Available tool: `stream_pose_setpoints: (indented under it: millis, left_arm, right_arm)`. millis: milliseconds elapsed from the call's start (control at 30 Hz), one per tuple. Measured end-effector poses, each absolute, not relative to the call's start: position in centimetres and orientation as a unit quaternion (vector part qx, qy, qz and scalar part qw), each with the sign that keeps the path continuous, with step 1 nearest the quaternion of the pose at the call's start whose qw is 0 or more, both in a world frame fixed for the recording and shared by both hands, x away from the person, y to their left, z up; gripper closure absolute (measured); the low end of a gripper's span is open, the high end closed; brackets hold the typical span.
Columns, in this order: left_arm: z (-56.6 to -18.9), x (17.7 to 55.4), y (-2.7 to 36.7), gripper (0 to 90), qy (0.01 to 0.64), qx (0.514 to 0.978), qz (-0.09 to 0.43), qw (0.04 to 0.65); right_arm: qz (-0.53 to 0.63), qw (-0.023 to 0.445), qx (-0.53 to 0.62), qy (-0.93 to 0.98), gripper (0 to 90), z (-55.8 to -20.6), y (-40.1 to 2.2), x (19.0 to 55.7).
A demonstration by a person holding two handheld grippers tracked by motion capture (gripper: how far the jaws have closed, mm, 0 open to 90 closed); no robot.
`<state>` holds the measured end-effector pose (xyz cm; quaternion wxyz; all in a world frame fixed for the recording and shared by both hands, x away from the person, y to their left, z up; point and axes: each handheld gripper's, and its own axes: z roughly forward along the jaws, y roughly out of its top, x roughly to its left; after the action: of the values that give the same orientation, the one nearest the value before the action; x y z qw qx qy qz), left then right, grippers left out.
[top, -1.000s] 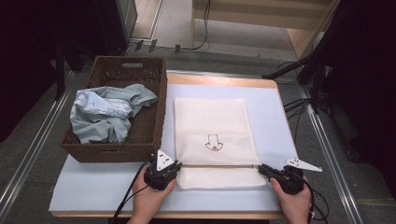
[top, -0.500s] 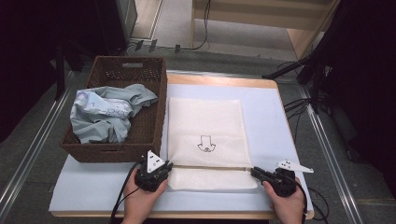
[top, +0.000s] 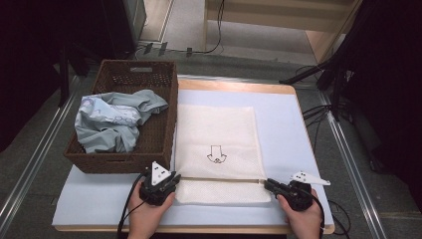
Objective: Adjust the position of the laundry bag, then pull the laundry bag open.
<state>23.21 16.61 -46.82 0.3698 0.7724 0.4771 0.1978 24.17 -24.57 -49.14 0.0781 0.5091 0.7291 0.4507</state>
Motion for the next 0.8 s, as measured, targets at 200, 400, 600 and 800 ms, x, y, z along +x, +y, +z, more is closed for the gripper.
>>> stream_pose_setpoints:
  millis: [200, 400, 600, 800]
  left_arm:
    - [-45.4, 22.6, 16.9, 60.5, 0.456, 0.758, 0.195, 0.424]
    - [-44.5, 21.9, 15.3, 53.7, 0.412, 0.768, 0.173, 0.458]
    - [-45.0, 21.7, 13.0, 54.7, 0.386, 0.788, 0.151, 0.456]
    - [-45.1, 22.0, 11.2, 59.8, 0.367, 0.798, 0.136, 0.46]
  right_arm:
    - [0.469, 0.102, 0.513, 0.712, 58.3, -48.5, -25.4, 23.8]
    - [0.488, 0.122, 0.517, 0.693, 53.3, -47.9, -26.6, 23.2]
    - [0.492, 0.125, 0.524, 0.684, 53.2, -47.8, -27.2, 22.6]
    - [0.478, 0.141, 0.535, 0.682, 55.0, -47.6, -27.7, 22.0]
